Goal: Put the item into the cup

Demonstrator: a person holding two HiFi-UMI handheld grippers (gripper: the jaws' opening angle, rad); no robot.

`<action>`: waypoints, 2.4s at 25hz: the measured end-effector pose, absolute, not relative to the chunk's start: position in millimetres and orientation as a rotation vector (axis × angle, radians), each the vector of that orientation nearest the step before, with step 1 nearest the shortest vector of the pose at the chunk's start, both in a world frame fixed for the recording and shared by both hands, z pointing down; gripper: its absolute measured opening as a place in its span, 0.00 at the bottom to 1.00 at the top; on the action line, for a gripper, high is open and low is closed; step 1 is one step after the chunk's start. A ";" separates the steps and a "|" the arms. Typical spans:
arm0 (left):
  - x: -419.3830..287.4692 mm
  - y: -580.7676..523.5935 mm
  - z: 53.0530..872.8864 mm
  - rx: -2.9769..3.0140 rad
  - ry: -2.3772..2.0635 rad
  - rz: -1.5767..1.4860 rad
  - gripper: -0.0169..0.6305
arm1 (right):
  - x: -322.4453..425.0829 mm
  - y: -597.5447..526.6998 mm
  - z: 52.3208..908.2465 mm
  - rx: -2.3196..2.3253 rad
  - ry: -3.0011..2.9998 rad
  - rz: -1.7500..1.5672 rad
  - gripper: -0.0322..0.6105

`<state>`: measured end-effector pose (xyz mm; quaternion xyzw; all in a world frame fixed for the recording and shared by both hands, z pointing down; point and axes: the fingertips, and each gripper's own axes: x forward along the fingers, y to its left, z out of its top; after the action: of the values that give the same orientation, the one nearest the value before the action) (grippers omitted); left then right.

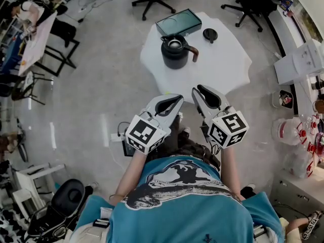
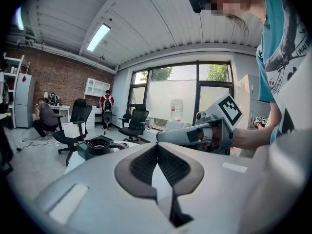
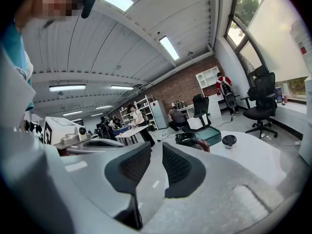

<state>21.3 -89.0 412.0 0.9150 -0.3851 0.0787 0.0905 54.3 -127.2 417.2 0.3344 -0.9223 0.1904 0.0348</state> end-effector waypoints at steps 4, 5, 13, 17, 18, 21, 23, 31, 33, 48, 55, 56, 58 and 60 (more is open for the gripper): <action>23.3 -75.7 414.6 2.729 -1.140 0.252 0.03 | 52.9 -114.0 420.0 1.017 -2.835 0.574 0.16; 23.3 -73.7 414.8 2.730 -1.140 0.256 0.03 | 52.7 -111.9 419.9 1.014 -2.837 0.575 0.16; 27.9 -66.8 413.4 2.759 -1.124 0.252 0.03 | 52.5 -101.0 411.7 0.978 -2.885 0.555 0.15; 32.9 -64.0 415.1 2.769 -1.111 0.253 0.03 | 53.7 -99.0 412.0 0.996 -2.869 0.493 0.15; 33.2 -63.6 415.4 2.769 -1.110 0.252 0.03 | 53.8 -98.7 412.3 0.996 -2.866 0.485 0.14; 33.5 -62.8 415.6 2.766 -1.113 0.243 0.03 | 54.8 -98.6 412.6 1.001 -2.860 0.472 0.12; 34.2 -62.7 414.8 2.766 -1.116 0.235 0.03 | 55.8 -99.0 413.0 1.003 -2.855 0.464 0.09; 50.2 -62.0 415.1 2.783 -1.074 0.232 0.03 | 61.0 -104.2 414.4 1.016 -2.854 0.442 0.05; 51.3 -62.0 415.6 2.783 -1.068 0.231 0.03 | 59.5 -104.6 415.6 1.011 -2.845 0.425 0.05; 47.9 -76.1 416.1 2.772 -1.077 0.224 0.04 | 52.4 -108.7 424.3 0.935 -2.812 0.439 0.05; 45.7 -81.5 417.5 2.766 -1.075 0.224 0.04 | 49.5 -112.4 428.1 0.927 -2.796 0.429 0.05; 45.7 -82.1 417.9 2.766 -1.074 0.225 0.04 | 49.3 -112.8 428.5 0.926 -2.796 0.426 0.05; 45.7 -83.3 418.7 2.767 -1.072 0.228 0.04 | 48.7 -113.7 429.0 0.922 -2.794 0.417 0.05; 45.4 -83.9 419.2 2.767 -1.070 0.230 0.03 | 47.5 -114.0 429.1 0.916 -2.793 0.415 0.05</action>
<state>45.4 -83.9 419.2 0.9267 -0.3585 0.0769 0.0831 47.5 -114.0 429.1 0.3075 -0.9373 0.1393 0.0862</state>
